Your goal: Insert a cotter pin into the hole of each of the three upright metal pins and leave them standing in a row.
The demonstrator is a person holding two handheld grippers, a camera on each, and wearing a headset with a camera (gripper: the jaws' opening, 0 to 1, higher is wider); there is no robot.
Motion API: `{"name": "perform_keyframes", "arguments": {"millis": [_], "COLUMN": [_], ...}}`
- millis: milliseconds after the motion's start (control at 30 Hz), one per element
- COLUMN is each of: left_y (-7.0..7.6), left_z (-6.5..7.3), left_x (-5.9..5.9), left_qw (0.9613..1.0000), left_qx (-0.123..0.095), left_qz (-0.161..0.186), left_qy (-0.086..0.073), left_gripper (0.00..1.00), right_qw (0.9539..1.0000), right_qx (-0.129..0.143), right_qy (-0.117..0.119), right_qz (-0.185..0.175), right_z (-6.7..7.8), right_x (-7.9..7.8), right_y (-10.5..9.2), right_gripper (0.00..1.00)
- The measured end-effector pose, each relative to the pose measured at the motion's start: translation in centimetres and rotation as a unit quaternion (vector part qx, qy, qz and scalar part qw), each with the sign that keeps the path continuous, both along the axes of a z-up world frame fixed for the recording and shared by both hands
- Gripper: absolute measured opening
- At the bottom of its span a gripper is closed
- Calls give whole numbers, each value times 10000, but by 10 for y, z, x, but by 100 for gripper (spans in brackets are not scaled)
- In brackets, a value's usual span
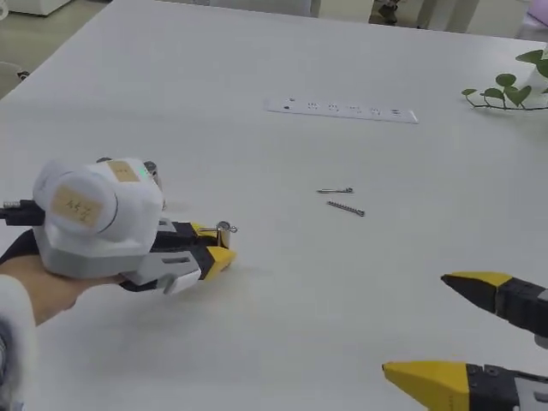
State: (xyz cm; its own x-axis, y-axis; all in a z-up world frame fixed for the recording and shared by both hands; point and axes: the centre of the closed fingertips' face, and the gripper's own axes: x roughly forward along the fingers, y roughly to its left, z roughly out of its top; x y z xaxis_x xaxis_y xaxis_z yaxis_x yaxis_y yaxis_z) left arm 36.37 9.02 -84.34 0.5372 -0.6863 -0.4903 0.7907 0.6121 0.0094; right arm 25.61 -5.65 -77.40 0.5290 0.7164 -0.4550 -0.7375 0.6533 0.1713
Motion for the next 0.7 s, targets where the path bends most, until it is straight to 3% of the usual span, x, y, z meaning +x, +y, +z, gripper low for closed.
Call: {"name": "perform_keyframes", "arguments": {"millis": [100,233,700], "left_y": [-2,-5,-4], "left_z": [-2,-1,0], "left_x": [-1,0,-1], "left_qw": [10000,9999,9995], "left_qx": [14,-138,-289], "left_qz": [-62,-66,-64], "left_qy": [23,46,143], "left_gripper": [7,7,8], "right_qw": [9999,9998,9997], "right_qx": [-45,-31,7], "right_qy": [88,167,166], "right_qz": [-87,-140,-173], "right_z": [-5,-7,-5], "right_x": [-4,-7,-7], "right_y": [-6,-8,-4], "right_gripper": [76,77,78]}}
